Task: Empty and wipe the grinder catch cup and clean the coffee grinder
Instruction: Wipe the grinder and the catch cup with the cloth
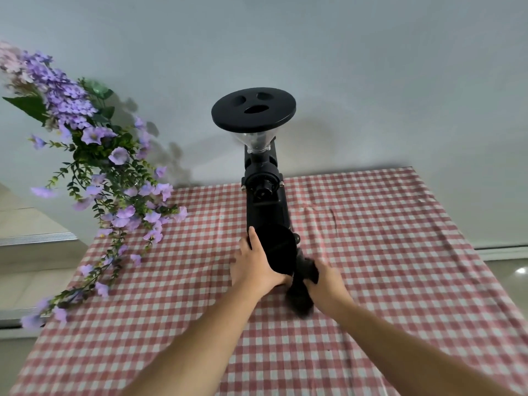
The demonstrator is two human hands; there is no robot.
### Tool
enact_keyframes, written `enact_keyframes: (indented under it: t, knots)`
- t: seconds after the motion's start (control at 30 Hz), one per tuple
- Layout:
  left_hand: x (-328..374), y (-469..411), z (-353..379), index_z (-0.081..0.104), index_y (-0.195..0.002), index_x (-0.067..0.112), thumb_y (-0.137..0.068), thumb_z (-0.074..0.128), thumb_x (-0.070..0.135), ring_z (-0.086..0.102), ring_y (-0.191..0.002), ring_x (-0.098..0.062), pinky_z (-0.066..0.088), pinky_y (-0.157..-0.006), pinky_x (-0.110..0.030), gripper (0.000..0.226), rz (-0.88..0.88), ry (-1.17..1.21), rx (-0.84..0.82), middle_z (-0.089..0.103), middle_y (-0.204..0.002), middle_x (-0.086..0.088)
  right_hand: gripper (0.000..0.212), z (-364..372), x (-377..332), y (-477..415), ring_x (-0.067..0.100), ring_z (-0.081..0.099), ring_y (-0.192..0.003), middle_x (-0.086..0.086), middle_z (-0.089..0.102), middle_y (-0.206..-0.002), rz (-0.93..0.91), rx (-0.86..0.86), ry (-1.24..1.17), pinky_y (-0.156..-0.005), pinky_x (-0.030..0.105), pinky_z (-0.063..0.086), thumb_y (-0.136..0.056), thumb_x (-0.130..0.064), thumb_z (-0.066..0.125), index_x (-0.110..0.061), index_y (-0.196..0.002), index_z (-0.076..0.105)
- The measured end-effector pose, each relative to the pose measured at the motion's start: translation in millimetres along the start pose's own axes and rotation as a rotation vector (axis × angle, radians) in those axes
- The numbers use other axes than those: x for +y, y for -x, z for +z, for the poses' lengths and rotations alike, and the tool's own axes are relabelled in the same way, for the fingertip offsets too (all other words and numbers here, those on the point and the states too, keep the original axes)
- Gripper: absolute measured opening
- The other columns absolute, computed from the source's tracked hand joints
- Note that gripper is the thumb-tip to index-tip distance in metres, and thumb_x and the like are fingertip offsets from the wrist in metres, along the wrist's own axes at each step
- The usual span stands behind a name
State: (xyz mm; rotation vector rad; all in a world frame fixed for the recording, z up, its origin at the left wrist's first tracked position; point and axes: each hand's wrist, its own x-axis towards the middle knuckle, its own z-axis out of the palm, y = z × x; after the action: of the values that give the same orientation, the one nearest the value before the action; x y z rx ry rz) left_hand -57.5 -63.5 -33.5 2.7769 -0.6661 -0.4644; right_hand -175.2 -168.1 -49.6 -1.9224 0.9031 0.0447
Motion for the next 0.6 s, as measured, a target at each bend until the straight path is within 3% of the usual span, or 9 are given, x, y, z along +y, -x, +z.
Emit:
enact_keyframes:
  t: [0.07,0.13,0.23,0.33,0.43,0.6]
  knots:
    - [2.0,0.0,1.6,-0.007,-0.153,0.018,-0.062,0.082,0.06,0.041,-0.133,-0.028,0.051,-0.091,-0.036,0.133,0.0,-0.024,0.031,0.022,-0.154,-0.01,0.034,-10.3,4.8,-6.1,0.018,0.061,-0.096,0.005,0.064,-0.113,0.055,-0.008,0.0,-0.08,0.029,0.053,-0.093,-0.003,0.047,-0.014,-0.124,0.054]
    - [1.0,-1.9,3.6,0.001,-0.152,0.019,-0.061,0.084,0.057,0.044,-0.13,-0.027,0.054,-0.09,-0.036,0.128,-0.005,-0.012,0.064,0.029,-0.151,-0.009,0.034,-26.8,-2.1,-15.4,0.017,0.06,-0.092,0.001,0.062,-0.106,0.053,0.108,-0.126,-0.071,0.024,0.05,-0.094,-0.003,0.045,-0.014,-0.125,0.054]
    - [-0.2,-3.1,1.9,0.01,-0.148,0.022,-0.06,0.087,0.053,0.049,-0.125,-0.025,0.054,-0.088,-0.037,0.121,0.026,-0.025,0.105,0.037,-0.147,-0.007,0.041,-36.8,-17.7,-22.8,0.015,0.057,-0.095,-0.003,0.057,-0.107,-0.051,0.21,-0.221,-0.07,0.019,0.044,-0.095,-0.004,0.044,-0.021,-0.132,0.048]
    - [-0.4,-6.4,-2.9,0.008,-0.147,0.024,-0.057,0.087,0.053,0.049,-0.124,-0.023,0.052,-0.088,-0.038,0.123,0.074,-0.053,0.05,0.037,-0.145,-0.005,0.041,-19.5,-10.1,-21.1,0.015,0.056,-0.096,0.003,0.061,-0.115,-0.025,0.092,-0.154,-0.074,0.022,0.045,-0.094,-0.004,0.045,-0.02,-0.132,0.046]
    - [-0.4,-10.5,-3.3,0.0,-0.147,0.028,-0.055,0.086,0.054,0.046,-0.126,-0.025,0.051,-0.09,-0.041,0.129,0.08,-0.063,-0.021,0.031,-0.148,-0.006,0.033,-15.5,2.3,-25.0,0.018,0.061,-0.09,0.006,0.064,-0.106,0.09,-0.04,-0.035,-0.07,0.026,0.051,-0.092,-0.002,0.047,-0.01,-0.123,0.055]
    - [2.1,-16.9,0.2,-0.011,-0.151,0.028,-0.059,0.08,0.064,0.037,-0.135,-0.031,0.04,-0.106,-0.05,0.135,-0.013,-0.099,-0.016,0.025,-0.154,-0.011,0.024,-32.3,-11.8,-28.2,0.02,0.064,-0.09,0.005,0.066,-0.099,-0.014,-0.017,-0.172,-0.075,0.031,0.055,-0.089,-0.003,0.052,-0.013,-0.11,0.06]
